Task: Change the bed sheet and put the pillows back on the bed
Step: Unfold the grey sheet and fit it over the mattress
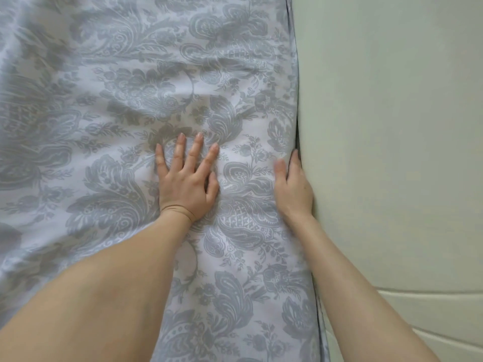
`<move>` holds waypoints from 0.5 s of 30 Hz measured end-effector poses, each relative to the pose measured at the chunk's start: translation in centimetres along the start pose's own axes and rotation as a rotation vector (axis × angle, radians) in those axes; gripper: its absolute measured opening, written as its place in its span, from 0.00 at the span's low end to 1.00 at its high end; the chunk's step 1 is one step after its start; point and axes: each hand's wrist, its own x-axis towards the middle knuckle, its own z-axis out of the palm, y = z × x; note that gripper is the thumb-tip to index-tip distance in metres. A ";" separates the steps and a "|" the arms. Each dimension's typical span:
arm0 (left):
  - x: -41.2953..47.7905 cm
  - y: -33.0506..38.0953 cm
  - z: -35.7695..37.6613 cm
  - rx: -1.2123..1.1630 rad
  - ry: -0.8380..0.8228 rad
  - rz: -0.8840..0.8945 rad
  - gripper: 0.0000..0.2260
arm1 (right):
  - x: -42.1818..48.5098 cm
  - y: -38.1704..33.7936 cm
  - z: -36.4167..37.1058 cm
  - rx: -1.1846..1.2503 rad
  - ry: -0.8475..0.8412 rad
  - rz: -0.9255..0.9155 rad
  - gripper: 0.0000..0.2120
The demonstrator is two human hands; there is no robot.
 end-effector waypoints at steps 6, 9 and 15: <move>-0.1 0.1 0.0 0.003 0.012 -0.006 0.23 | -12.7 6.1 0.8 -0.081 -0.036 -0.023 0.39; -0.2 0.1 0.1 0.005 0.013 -0.008 0.22 | -13.6 5.8 -1.0 -0.026 -0.019 0.082 0.29; -0.2 0.0 0.1 0.018 -0.007 -0.012 0.23 | -10.3 1.8 -4.3 -0.499 -0.230 0.155 0.32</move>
